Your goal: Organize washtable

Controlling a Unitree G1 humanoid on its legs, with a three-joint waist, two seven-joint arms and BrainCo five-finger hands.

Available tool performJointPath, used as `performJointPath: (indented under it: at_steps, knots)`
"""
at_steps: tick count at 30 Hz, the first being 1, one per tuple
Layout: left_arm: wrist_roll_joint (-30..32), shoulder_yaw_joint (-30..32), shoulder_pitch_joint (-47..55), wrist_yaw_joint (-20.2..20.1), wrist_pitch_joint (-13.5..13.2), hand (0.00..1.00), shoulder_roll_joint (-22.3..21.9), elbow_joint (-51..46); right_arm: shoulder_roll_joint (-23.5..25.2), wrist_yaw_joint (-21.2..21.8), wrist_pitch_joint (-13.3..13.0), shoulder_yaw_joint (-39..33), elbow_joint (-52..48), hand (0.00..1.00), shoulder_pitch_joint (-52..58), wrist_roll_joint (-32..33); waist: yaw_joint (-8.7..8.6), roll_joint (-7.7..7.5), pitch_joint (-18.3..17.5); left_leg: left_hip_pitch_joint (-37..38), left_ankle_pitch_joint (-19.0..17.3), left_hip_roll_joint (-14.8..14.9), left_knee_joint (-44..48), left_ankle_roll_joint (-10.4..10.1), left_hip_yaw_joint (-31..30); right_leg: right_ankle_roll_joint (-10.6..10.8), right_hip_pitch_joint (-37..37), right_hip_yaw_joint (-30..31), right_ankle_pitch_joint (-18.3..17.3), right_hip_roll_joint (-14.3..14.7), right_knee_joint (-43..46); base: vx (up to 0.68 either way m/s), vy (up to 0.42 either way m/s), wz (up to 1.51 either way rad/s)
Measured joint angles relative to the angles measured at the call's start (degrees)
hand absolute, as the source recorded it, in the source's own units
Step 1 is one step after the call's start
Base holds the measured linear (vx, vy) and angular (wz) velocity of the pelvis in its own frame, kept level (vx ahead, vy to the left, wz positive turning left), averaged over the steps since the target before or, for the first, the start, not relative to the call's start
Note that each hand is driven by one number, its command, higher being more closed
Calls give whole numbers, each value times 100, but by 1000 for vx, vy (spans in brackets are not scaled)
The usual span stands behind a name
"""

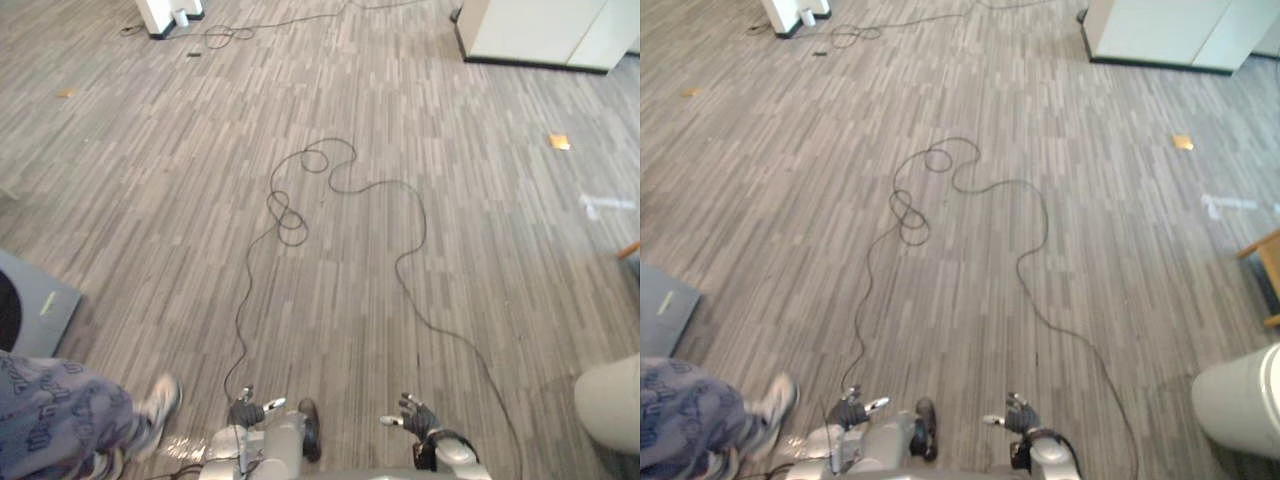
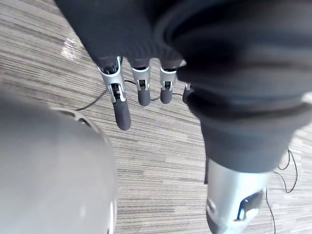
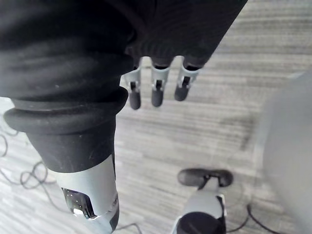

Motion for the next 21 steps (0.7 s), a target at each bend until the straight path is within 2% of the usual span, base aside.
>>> performJointPath:
  at_steps: [1, 2, 3, 5, 6, 7, 8, 9, 10, 11, 12, 13, 14, 15, 16, 17, 18, 20, 21]
  knots:
    - [-2, 1, -6, 1, 37, 0, 7, 25, -14, 17, -9, -10, -57, 0, 21, -22, -25, -12, -2, 148, -88, -37, -4, 14, -43, -53, -160, 4, -15, -39, 431, 617, 126, 31]
    - [-4, -23, -6, 1, 102, 0, -6, 133, -44, 19, -15, -13, -86, 0, 6, -45, -78, 76, 41, 669, -326, -41, -96, 19, -127, -270, -468, -51, -141, -87, 1063, 587, 98, 26]
    - [-4, -32, -1, 0, 144, 0, -22, 197, -80, 15, -40, -9, -92, 0, 4, -44, -81, 125, 75, 1232, -396, -46, -395, 3, -193, -508, -665, -203, -307, -79, 1001, 676, 86, 32]
    - [-4, -31, -55, -1, 145, 0, -61, 208, -108, 35, -51, -11, -102, 0, 4, -45, -130, 155, 79, 1770, -476, -4, -761, -32, -373, -648, -1031, -469, -502, -67, 524, 535, 24, 45]
    - [-4, -41, -76, -6, 137, 0, -109, 267, -141, 90, -69, -19, -129, 0, -26, -43, -232, 161, 82, 2015, -538, 47, -983, -103, -538, -642, -1396, -647, -496, -41, -132, 425, -21, 58]
    - [-3, -60, -102, -13, 139, 0, -128, 323, -158, 105, -83, -33, -115, 0, -52, -42, -259, 174, 86, 2110, -573, 76, -1075, -137, -607, -601, -1565, -672, -442, -6, -595, 550, -49, 62]
    - [-4, -177, -162, -43, 149, 0, -125, 400, -182, 104, -117, -52, -43, 0, -110, -39, -294, 170, 88, 2318, -617, 104, -1283, -210, -718, -546, -1850, -662, -77, 42, -1777, 586, -91, 59]
    - [0, -237, -153, -70, 149, 0, -121, 456, -213, 121, -93, -128, 49, 0, -180, -24, -367, 163, 91, 2558, -667, 113, -1487, -297, -866, -526, -1942, -643, 488, 70, -2946, 608, -117, 61]
    - [0, -237, -146, -69, 147, 0, -128, 498, -205, 129, -76, -191, 85, 0, -201, -16, -403, 165, 93, 2688, -711, 131, -1556, -369, -955, -545, -1965, -619, 729, 66, -3387, 771, -218, 75]
    - [0, -235, -114, -69, 146, 0, -98, 559, -180, 144, -33, -235, 105, 0, -231, -14, -465, 179, 90, 2906, -797, 201, -1564, -509, -1131, -596, -1967, -586, 1275, 81, -3482, 673, -219, 67]
    - [0, -229, -63, -69, 147, 0, -92, 598, -177, 142, -28, -238, 114, 0, -245, -22, -512, 214, 74, 2955, -818, 275, -1460, -543, -1262, -704, -1934, -600, 1548, 101, -3304, 825, -296, 86]
    - [25, -144, -30, -71, 148, 0, -128, 607, -203, 172, -14, -316, 139, 0, -274, -40, -524, 369, 23, 2842, -824, 501, -766, -572, -1498, -1008, -1902, -707, 1505, 194, -2775, 574, -208, 59]
    - [31, -66, -35, -72, 143, 0, -176, 595, -213, 184, -8, -374, 144, 0, -279, -43, -489, 423, -14, 2728, -771, 608, -330, -665, -1532, -1026, -1827, -790, 1358, 271, -2647, 840, -323, 41]
    - [66, 233, -19, -76, 156, 0, -260, 558, -282, 180, 8, -377, 96, 0, -293, -39, -472, 614, 58, 2188, -325, 800, 1080, -1068, -1499, -1130, -1604, -879, 1021, 453, -2465, 686, -247, 2]
    - [68, 326, -13, -63, 170, 0, -292, 552, -330, 180, 11, -357, 37, 0, -289, -41, -470, 716, 98, 1870, 146, 905, 1868, -1146, -1462, -1175, -1432, -868, 908, 505, -2485, 810, -244, -31]
    - [54, 423, 62, -62, 173, 0, -366, 516, -432, 148, 33, -255, -9, 0, -304, -27, -356, 836, 184, 1275, 386, 1204, 3270, -1142, -1254, -1284, -1041, -741, 713, 713, -2625, 651, -122, -65]
    - [66, 453, 47, -59, 177, 0, -383, 376, -436, 97, 102, -234, 44, 0, -304, -18, -244, 943, 185, 834, 281, 1426, 4078, -1028, -1006, -1377, -584, -605, 609, 835, -2813, 767, -121, -73]
    - [67, 444, 87, -58, 168, 0, -358, 137, -331, 74, 138, -219, 27, 0, -263, 55, -190, 776, 254, 403, 155, 1446, 4253, -1009, -724, -1376, 118, -469, 482, 821, -3242, 628, -100, -36]
    - [63, 444, 113, -54, 131, 0, -351, 33, -256, 67, 132, -222, 14, 0, -260, 119, -188, 727, 251, 38, 26, 1428, 3982, -944, -505, -1387, 582, -391, 467, 803, -3605, 584, -56, -27]
